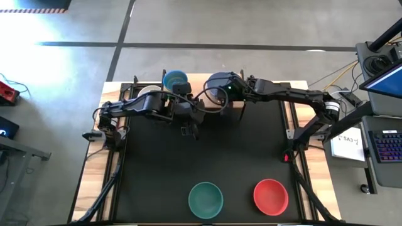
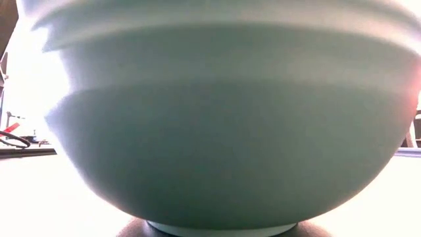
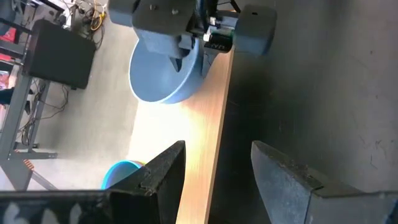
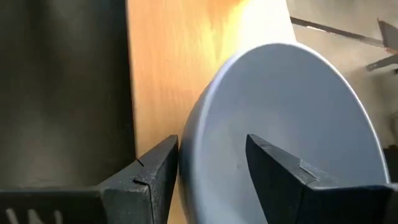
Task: Place and stack bowls onto a shelf
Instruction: Put the large purple bowl on the shelf, then stack the large orange bowl on top of the large purple bowl on the shelf
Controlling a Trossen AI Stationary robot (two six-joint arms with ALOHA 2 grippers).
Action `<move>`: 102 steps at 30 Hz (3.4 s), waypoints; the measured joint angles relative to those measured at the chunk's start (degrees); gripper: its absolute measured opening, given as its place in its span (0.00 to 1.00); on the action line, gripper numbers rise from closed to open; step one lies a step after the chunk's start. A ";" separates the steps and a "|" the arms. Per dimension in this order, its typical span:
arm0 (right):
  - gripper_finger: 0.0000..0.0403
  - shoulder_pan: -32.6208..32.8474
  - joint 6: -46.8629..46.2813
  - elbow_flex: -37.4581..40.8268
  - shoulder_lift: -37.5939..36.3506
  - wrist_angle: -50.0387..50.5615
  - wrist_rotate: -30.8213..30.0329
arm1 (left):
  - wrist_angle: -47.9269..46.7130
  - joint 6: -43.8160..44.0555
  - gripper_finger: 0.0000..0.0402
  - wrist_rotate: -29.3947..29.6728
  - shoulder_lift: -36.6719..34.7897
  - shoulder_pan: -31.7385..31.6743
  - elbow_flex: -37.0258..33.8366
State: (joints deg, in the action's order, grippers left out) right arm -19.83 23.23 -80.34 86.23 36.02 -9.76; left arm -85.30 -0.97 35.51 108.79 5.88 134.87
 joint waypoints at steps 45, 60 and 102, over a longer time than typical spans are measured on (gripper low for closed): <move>0.44 47.49 -72.66 10.79 -10.70 29.26 20.64 | -4.74 11.68 0.42 -9.18 -0.04 8.54 -0.74; 0.44 57.13 -72.41 11.65 -2.85 29.11 15.09 | -3.74 16.76 0.42 -4.08 -0.04 18.67 -0.74; 0.02 56.93 -66.41 21.85 -0.33 13.34 19.73 | -4.15 15.02 0.42 -2.99 -0.04 18.63 -0.74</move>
State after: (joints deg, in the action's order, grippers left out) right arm 37.10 -43.18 -58.49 85.89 49.36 9.97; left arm -89.45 14.04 32.51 108.75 24.51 134.13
